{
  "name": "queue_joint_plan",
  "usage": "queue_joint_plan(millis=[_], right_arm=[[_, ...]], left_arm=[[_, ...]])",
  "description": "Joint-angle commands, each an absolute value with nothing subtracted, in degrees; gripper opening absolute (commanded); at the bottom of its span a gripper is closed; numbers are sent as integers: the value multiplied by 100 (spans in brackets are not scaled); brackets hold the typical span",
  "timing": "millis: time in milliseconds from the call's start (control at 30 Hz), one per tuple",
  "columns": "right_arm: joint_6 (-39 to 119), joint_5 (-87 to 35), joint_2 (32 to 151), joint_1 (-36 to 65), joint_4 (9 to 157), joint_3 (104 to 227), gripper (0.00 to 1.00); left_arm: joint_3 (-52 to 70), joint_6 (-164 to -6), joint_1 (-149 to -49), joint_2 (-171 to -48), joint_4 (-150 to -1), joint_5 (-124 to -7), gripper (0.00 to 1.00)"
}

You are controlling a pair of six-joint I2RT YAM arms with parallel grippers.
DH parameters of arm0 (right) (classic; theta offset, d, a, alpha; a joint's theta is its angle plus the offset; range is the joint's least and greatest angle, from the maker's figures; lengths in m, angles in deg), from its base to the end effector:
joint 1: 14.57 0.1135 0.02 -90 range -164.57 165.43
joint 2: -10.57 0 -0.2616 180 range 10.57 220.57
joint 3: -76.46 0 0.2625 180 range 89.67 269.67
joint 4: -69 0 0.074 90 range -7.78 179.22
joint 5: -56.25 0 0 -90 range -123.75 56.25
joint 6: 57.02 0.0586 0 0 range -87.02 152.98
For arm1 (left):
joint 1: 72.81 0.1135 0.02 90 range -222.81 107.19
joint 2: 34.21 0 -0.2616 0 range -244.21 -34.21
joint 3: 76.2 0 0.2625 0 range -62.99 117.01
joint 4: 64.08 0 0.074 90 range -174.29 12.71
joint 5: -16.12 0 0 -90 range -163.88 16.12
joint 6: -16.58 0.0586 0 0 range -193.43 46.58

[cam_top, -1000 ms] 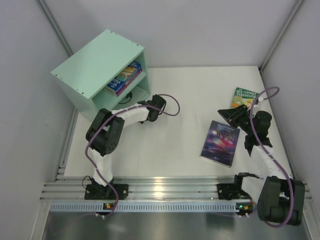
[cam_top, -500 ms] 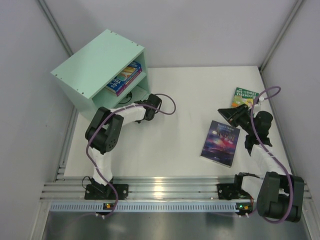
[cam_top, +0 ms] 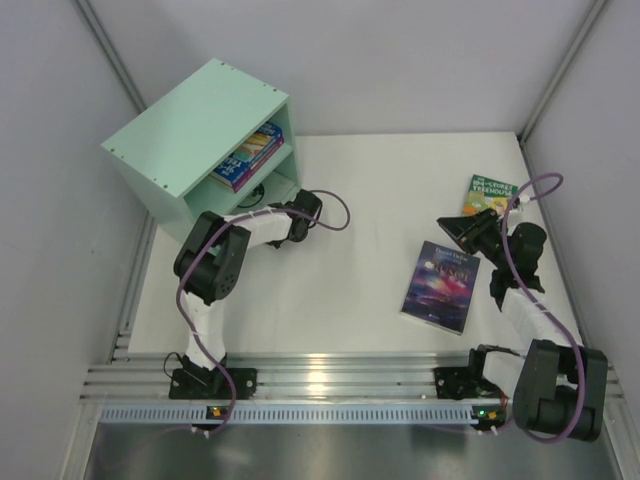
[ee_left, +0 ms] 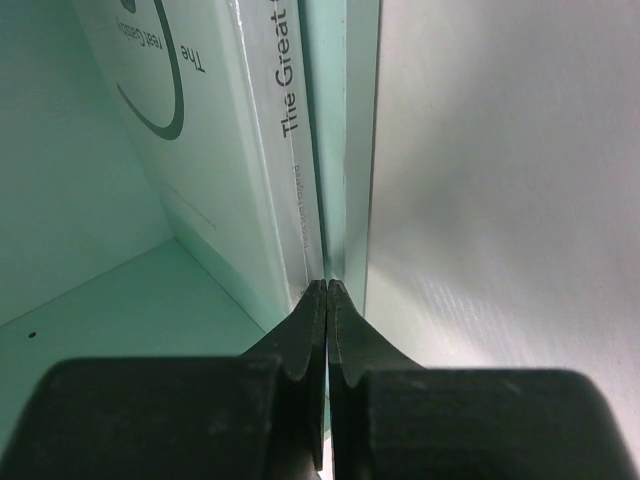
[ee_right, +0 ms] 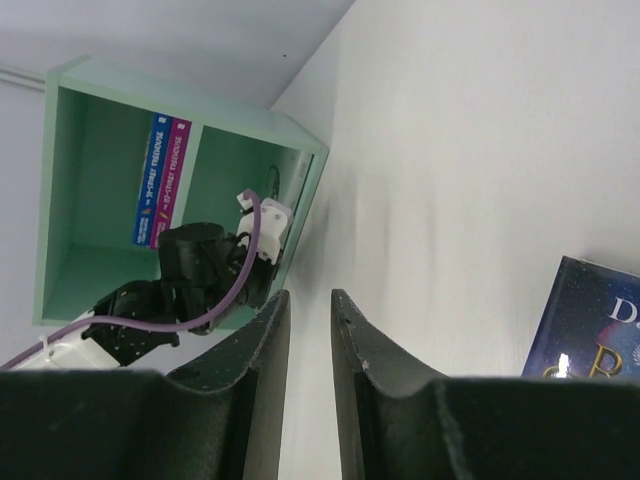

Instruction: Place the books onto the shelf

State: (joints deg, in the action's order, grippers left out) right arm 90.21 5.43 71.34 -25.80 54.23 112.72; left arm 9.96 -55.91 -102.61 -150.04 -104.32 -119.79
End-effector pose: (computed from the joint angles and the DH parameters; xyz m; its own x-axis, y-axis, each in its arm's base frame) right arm 0.2513 -0.0121 0.2127 -0.4764 0.7591 -0.4436 -0.1093 0.4495 0.8866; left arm 0.3693 -0.1630 0.1112 -0.7376 0.6637 -0.1246 0.3708 0.5523 0.7466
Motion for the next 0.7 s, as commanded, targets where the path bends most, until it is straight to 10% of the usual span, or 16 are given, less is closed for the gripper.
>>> queue_joint_plan(millis=[0, 667], right_arm=[[9020, 624, 7148, -2688, 4987, 11252, 23], [9002, 633, 7174, -2723, 4961, 11199, 23]], left_arm=[[1110, -5567, -10199, -15049, -10217, -12003, 0], [1392, -5523, -10111, -15190, -10199, -12029, 0]])
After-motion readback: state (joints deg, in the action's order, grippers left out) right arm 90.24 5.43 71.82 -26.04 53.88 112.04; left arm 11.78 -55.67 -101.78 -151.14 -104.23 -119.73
